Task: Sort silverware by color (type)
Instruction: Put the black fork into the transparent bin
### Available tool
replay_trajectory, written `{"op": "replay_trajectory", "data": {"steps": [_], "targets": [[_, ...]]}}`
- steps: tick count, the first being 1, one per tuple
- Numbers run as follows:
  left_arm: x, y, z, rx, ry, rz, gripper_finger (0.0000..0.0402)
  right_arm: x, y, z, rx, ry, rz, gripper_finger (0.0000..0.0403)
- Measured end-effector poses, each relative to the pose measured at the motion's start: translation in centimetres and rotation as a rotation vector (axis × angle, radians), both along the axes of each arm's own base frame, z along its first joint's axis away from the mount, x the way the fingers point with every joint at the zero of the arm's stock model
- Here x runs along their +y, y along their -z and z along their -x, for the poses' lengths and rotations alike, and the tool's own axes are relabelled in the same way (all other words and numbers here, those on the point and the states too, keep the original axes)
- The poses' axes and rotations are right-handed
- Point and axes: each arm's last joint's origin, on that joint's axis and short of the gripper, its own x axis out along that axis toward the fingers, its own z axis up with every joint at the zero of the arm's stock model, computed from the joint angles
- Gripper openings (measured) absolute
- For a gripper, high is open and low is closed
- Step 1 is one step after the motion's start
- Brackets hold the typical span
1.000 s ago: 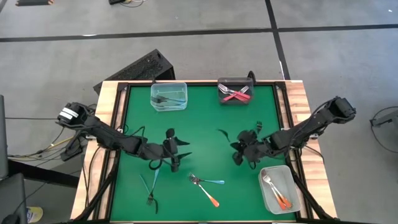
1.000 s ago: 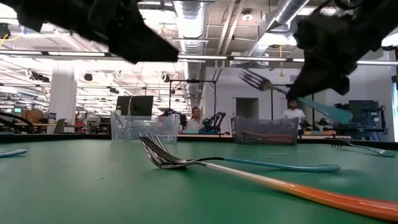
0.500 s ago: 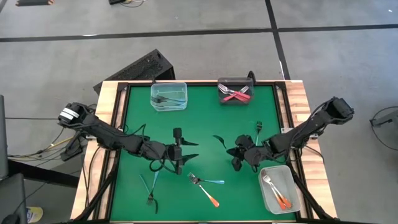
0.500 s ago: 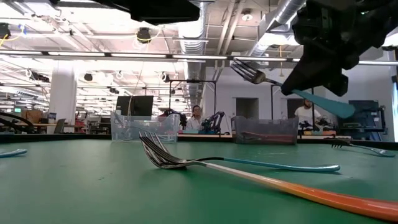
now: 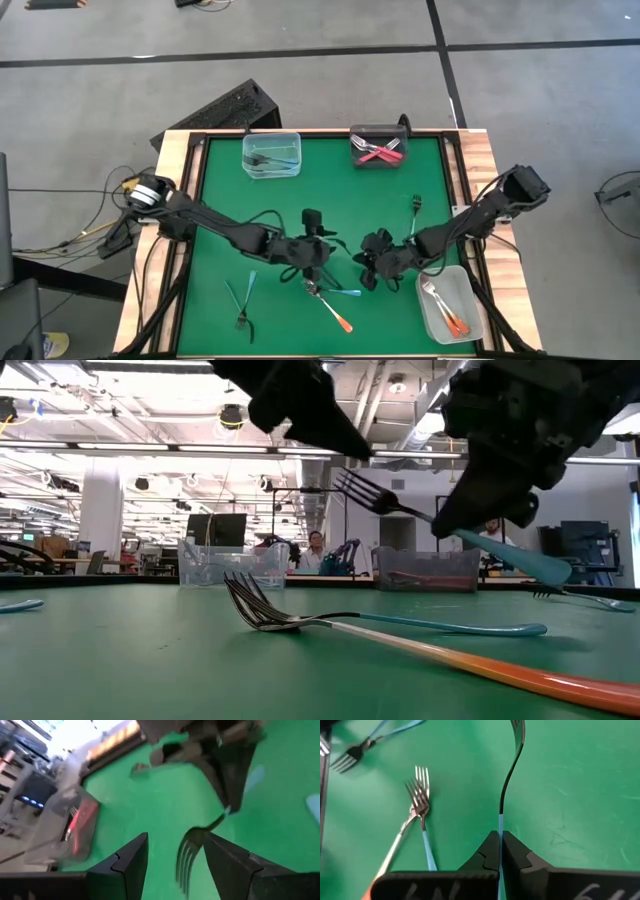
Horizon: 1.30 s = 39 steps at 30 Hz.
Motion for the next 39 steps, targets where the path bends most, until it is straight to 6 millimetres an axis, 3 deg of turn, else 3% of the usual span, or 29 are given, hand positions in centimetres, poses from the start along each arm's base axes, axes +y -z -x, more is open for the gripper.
{"op": "replay_trajectory", "data": {"steps": [13, 22, 26, 33, 39], "targets": [[1.6, 1.2, -1.4, 0.160, 0.177, 0.047, 0.0179, 0.5, -0.7, -0.9, -0.004, -0.067, 0.072, 0.0015], [3.6, 1.9, -2.0, 0.207, 0.173, 0.147, 0.0171, 1.0, -0.9, -0.9, -0.032, -0.123, 0.104, 0.0016], [3.8, 2.4, -2.0, 0.244, 0.202, 0.182, 0.0134, 1.1, -1.0, -0.9, -0.040, -0.135, 0.110, 0.0016], [3.8, 2.5, -1.9, 0.265, 0.221, 0.187, 0.0011, 0.9, -1.0, -1.0, -0.040, -0.132, 0.114, 0.0017], [3.8, 2.6, -1.8, 0.276, 0.206, 0.190, 0.0001, 0.8, -1.0, -1.1, -0.039, -0.132, 0.102, 0.0039]]}}
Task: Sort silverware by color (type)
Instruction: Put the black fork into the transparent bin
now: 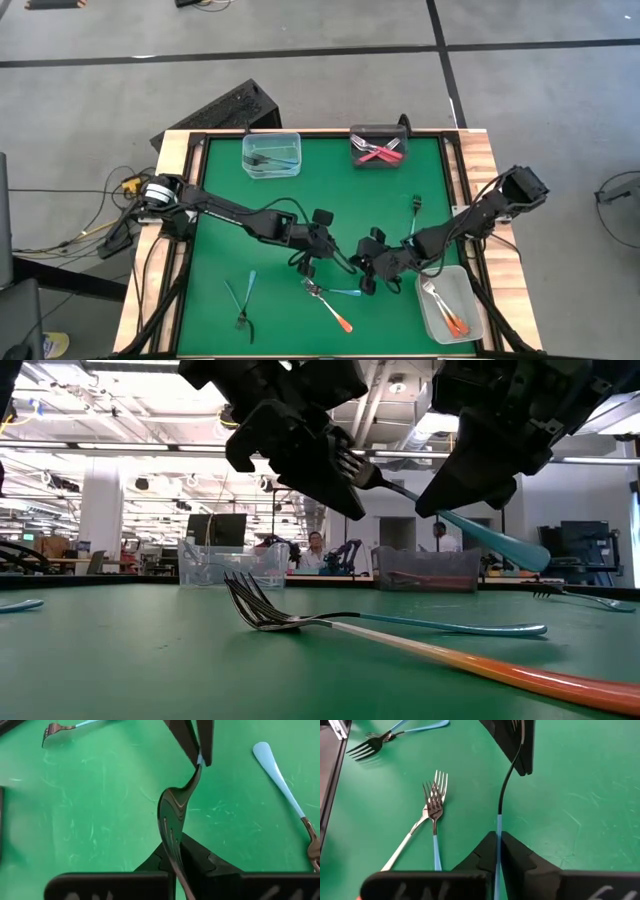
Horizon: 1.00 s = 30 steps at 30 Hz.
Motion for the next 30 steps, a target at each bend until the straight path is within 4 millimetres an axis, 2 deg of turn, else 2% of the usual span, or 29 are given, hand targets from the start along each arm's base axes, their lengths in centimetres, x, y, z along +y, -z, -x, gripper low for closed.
{"op": "replay_trajectory", "data": {"steps": [4, 20, 24, 30], "targets": [[0.01, -0.03, 0.06, 0.003, -0.012, 0.015, 0.0000, -0.18, 0.00, -0.08, 0.000, 0.005, -0.001, 0.0045], [0.08, 0.06, 0.24, 0.023, -0.080, 0.071, 0.0004, -0.74, 0.07, -0.26, 0.010, 0.022, 0.003, 0.0019], [0.12, 0.00, 0.17, 0.011, -0.078, 0.042, 0.0033, -0.81, 0.22, -0.14, 0.029, 0.024, 0.012, 0.0017], [0.06, -0.35, -0.21, -0.042, -0.065, 0.040, 0.0107, -0.82, 0.23, -0.13, 0.031, 0.024, 0.012, 0.0016]]}}
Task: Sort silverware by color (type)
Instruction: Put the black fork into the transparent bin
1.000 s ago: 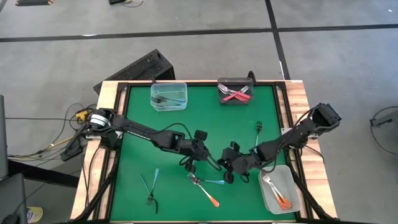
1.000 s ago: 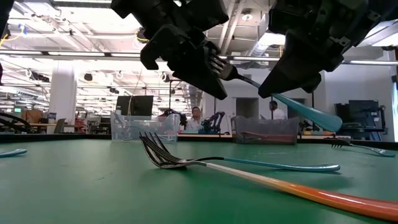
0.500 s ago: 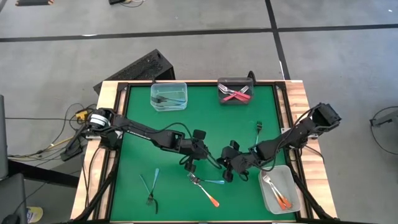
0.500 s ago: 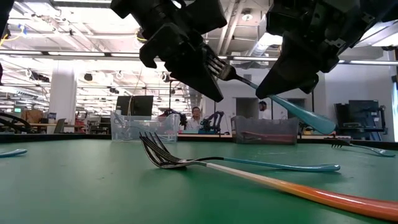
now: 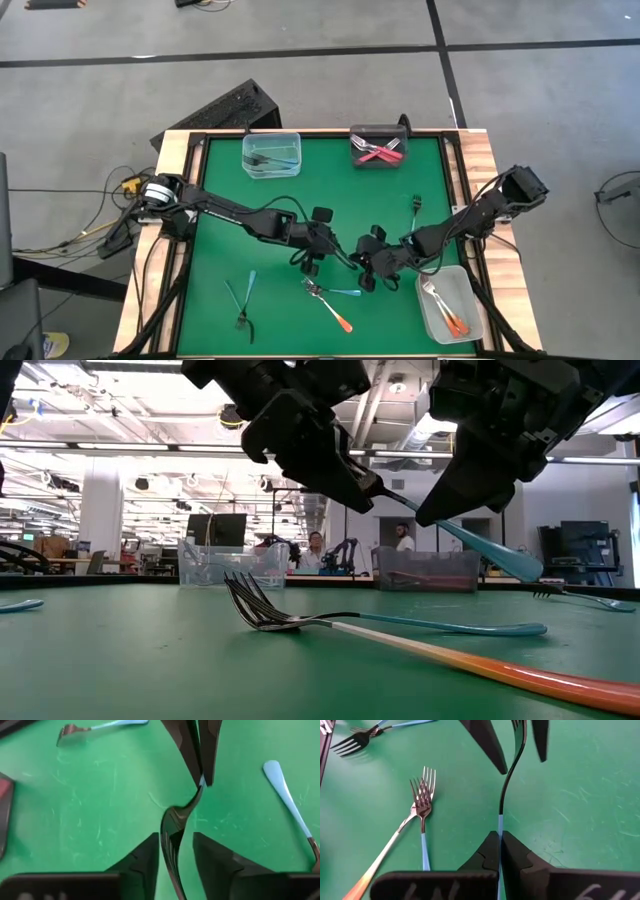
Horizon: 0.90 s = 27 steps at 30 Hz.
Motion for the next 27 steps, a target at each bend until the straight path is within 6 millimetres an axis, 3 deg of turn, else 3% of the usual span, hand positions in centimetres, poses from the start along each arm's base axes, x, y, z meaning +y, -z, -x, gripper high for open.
{"op": "replay_trajectory", "data": {"steps": [5, 11, 16, 22, 27], "targets": [[-0.09, -0.07, -0.06, -0.010, 0.007, -0.002, 0.0150, 0.00, 0.02, 0.02, 0.003, 0.000, 0.002, 0.0017], [-0.17, -0.04, -0.03, -0.004, 0.025, 0.020, 0.0151, -0.21, 0.28, 0.22, 0.037, 0.011, 0.009, 0.0017], [-0.14, -0.01, -0.01, 0.000, 0.024, 0.018, 0.0107, -0.33, 0.37, 0.27, 0.048, 0.021, 0.006, 0.0017], [-0.06, -0.03, -0.02, -0.001, 0.012, 0.017, 0.0014, -0.30, 0.35, 0.27, 0.047, 0.022, -0.003, 0.0017], [0.10, -0.08, -0.02, -0.003, -0.003, 0.024, 0.0005, -0.32, 0.36, 0.26, 0.047, 0.026, -0.003, 0.0020]]}}
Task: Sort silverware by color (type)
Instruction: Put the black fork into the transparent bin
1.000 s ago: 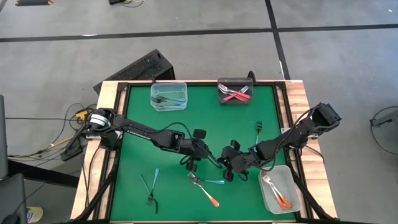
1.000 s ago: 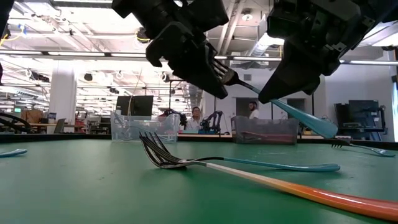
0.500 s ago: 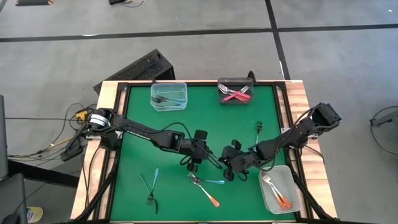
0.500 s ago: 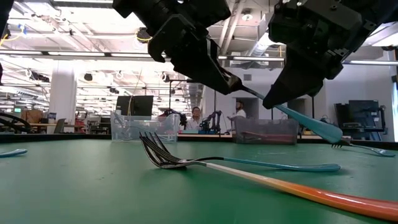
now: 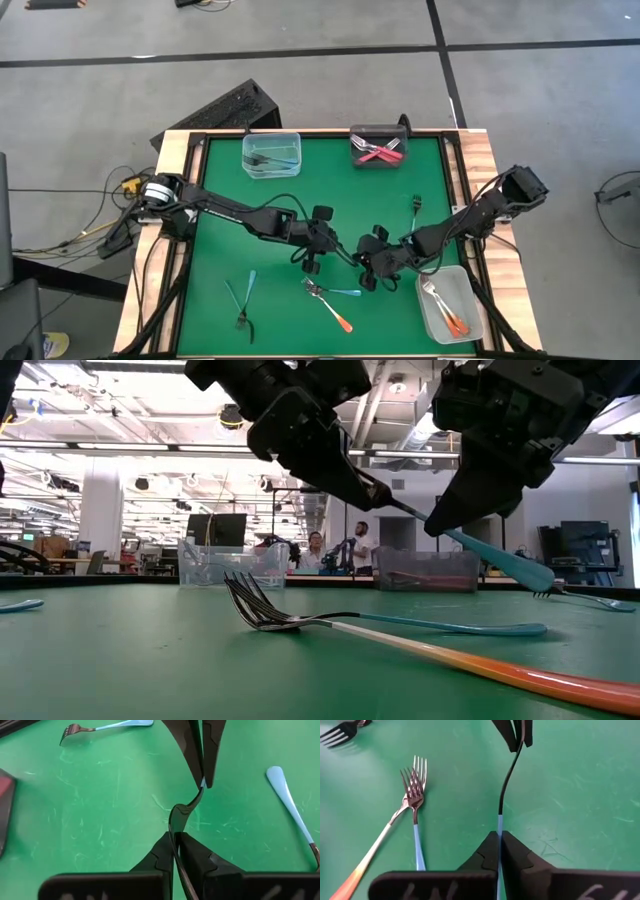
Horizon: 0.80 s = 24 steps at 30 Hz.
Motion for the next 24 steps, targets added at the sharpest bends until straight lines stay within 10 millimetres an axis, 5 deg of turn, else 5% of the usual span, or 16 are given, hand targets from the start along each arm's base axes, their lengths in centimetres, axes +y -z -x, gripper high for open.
{"op": "replay_trajectory", "data": {"steps": [18, 24], "targets": [[2.4, -1.4, 1.5, 0.073, -0.152, -0.003, 0.0001, -0.7, -0.8, 0.6, -0.045, 0.178, 0.014, 0.0152], [4.3, -3.1, 4.7, 0.114, -0.280, -0.139, 0.0001, -0.2, -1.5, 1.8, -0.044, 0.214, 0.019, 0.0154]]}}
